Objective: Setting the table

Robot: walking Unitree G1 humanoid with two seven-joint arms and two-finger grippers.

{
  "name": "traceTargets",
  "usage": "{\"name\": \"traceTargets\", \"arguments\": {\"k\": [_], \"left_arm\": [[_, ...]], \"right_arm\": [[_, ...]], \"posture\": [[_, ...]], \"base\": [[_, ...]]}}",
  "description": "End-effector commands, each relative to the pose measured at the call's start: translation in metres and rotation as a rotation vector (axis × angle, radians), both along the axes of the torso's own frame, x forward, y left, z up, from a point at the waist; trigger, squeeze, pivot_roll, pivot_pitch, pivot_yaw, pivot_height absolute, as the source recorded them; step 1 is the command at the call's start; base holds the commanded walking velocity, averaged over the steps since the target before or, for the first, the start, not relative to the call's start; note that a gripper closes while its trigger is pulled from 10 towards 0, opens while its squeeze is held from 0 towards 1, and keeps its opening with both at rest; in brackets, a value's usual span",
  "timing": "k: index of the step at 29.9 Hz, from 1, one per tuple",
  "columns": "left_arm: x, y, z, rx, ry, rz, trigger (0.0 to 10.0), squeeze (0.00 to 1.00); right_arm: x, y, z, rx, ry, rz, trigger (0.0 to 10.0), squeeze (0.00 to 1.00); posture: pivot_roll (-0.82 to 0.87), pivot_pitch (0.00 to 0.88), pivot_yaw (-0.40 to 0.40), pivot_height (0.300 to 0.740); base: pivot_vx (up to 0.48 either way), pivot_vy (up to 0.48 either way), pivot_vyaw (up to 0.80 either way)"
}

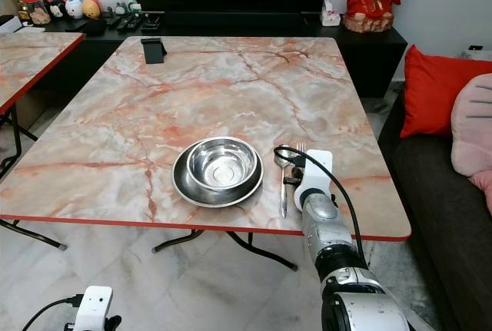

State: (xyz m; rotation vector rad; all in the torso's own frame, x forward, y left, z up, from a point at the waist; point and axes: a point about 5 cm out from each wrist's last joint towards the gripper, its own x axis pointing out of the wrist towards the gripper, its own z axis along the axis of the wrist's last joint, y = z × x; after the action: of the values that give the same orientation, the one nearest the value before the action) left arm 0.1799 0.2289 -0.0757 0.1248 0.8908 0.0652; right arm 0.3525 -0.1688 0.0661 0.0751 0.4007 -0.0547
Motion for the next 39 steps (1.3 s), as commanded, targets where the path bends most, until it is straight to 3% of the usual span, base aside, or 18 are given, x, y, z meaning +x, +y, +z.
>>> {"name": "traceTargets", "arguments": {"k": [1,6,7,8,9,26,39], "left_arm": [[-0.001,0.001,0.0,0.013,0.011,-0.021,10.0,0.0],[-0.001,0.001,0.0,0.013,0.01,-0.021,10.0,0.0],[-0.001,0.001,0.0,0.012,0.01,-0.022,10.0,0.0],[0.0,0.001,0.0,0.012,0.009,-0.022,10.0,0.0],[0.0,0.0,0.0,0.012,0.009,-0.023,10.0,0.0],[0.0,-0.001,0.0,0.009,0.007,-0.026,10.0,0.0],[0.001,-0.002,0.0,0.007,0.006,-0.03,10.0,0.0]], "right_arm": [[-0.001,0.005,-0.004,-0.002,0.031,0.012,10.0,0.6],[-0.001,0.004,-0.004,-0.003,0.031,0.01,10.0,0.56],[-0.001,0.004,-0.004,-0.008,0.03,0.007,10.0,0.41],[-0.001,0.004,-0.004,-0.01,0.03,0.005,10.0,0.07],[-0.001,0.003,-0.004,-0.014,0.03,0.001,10.0,0.0],[0.001,-0.005,0.002,-0.113,-0.005,-0.032,10.0,0.0],[0.001,-0.003,0.001,-0.117,-0.004,-0.03,10.0,0.0]], "posture": [[0.05,0.0,0.032,0.731],[0.05,0.0,0.032,0.731],[0.05,0.0,0.033,0.731],[0.05,0.0,0.033,0.731],[0.05,0.0,0.033,0.731],[0.05,0.0,0.033,0.731],[0.05,0.0,0.033,0.731]], "base": [[0.0,0.0,0.0],[0.0,0.0,0.0],[0.0,0.0,0.0],[0.0,0.0,0.0],[0.0,0.0,0.0],[0.0,0.0,0.0],[0.0,0.0,0.0]]}}
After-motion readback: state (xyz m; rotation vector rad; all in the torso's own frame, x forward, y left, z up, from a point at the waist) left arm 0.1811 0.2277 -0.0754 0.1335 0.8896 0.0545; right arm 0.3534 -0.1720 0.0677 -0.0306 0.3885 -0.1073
